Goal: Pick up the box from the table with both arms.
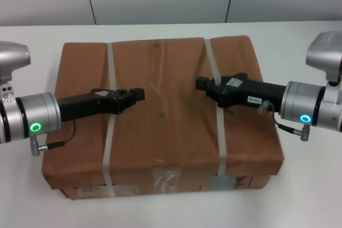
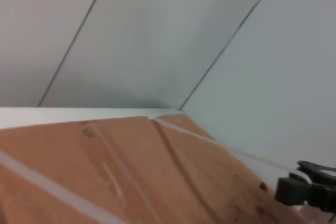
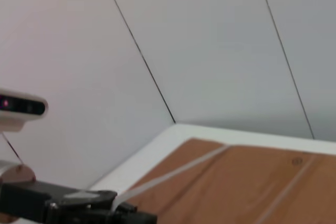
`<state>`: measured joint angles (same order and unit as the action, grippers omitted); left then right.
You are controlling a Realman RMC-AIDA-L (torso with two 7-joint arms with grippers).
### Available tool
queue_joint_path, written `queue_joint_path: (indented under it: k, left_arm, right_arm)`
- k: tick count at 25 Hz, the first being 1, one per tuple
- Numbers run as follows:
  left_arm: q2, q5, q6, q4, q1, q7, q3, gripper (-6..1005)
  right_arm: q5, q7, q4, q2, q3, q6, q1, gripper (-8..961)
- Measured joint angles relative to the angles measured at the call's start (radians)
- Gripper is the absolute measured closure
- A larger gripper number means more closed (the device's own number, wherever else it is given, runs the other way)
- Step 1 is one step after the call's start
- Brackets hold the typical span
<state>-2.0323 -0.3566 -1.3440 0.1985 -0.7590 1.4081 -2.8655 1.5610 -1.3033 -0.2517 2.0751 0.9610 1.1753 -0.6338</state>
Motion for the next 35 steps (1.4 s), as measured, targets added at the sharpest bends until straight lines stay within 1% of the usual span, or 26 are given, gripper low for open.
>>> queue_joint_path:
  k: [5,14,20,35]
  left_arm:
    - [0.000,-0.010,-0.077,0.030,-0.002,-0.009,0.000,915]
    - [0.000,-0.015,-0.146,0.060,-0.015,-0.010,0.000,914]
    - [-0.002,-0.038,-0.198,0.093,-0.015,-0.011,0.000,914]
    - [0.000,-0.050,-0.226,0.101,-0.016,-0.011,0.000,914]
  right_arm:
    - [-0.019,0.016,0.000,0.000,-0.007,0.028,0.011,934]
    - [-0.068,0.038,-0.004,-0.001,-0.007,0.092,0.035,938]
    - [-0.071,0.038,-0.008,-0.001,-0.010,0.118,0.036,942]
    - [-0.106,0.040,-0.011,-0.003,-0.003,0.148,0.053,942]
